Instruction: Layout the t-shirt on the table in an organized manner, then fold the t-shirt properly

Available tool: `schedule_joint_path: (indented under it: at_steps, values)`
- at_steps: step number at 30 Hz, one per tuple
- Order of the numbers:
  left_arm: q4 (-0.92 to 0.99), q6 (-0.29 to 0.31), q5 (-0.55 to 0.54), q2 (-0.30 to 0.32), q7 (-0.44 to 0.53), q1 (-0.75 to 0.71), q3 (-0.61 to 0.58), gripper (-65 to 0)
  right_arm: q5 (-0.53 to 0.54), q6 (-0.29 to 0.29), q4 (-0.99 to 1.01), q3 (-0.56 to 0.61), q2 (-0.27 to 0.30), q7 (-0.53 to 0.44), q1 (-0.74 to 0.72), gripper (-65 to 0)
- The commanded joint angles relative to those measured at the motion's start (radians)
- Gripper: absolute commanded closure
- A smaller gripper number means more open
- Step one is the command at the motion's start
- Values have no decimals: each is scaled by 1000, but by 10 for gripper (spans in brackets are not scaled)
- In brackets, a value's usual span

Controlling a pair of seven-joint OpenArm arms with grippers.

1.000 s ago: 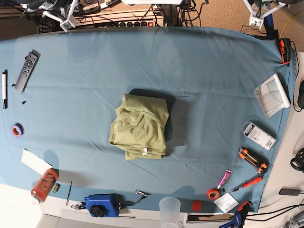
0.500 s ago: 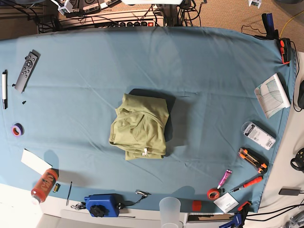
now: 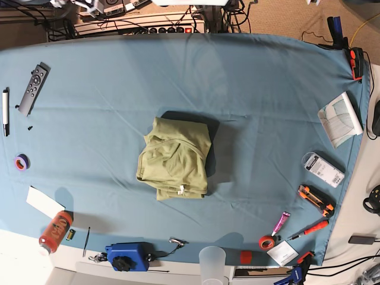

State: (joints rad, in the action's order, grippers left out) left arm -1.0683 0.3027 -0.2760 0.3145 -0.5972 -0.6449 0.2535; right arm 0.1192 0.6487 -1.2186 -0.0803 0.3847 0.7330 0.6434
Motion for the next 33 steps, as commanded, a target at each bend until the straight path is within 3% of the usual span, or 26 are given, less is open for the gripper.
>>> schedule_joint_path:
  at_steps: [1, 7, 11, 13, 15, 17, 19, 24, 33]
  values:
    - [44, 16, 6, 7, 16, 6, 4, 0, -24, -10, 24, 21, 11, -25, -11, 0]
    - [304, 34, 24, -39, 218, 129, 4, 0, -75, -26, 276, 181, 8, -148, -180, 0]
    - [426, 29, 139, -71, 388, 161, 4, 0, -91, -27, 431, 285, 6, -218, -270, 0]
    - [469, 1, 183, -88, 473, 168, 4, 0, -130, -57, 494, 328, 0, -277, -303, 0]
    - [495, -68, 211, -109, 537, 177, 4, 0, -177, -126, 546, 362, -11, -353, -330, 0]
    - [504, -122, 237, -130, 555, 187, 4, 0, -209, -199, 588, 394, -20, -437, -352, 0]
    - [503, -131, 248, -146, 554, 196, 4, 0, -217, -236, 606, 416, -31, -472, -370, 0]
    - [489, -126, 246, -165, 554, 196, 4, 0, -213, -237, 604, 422, -64, -455, -375, 0]
    - [477, -127, 247, -179, 554, 196, 4, 0, -167, -227, 604, 422, -66, -464, -375, 0]
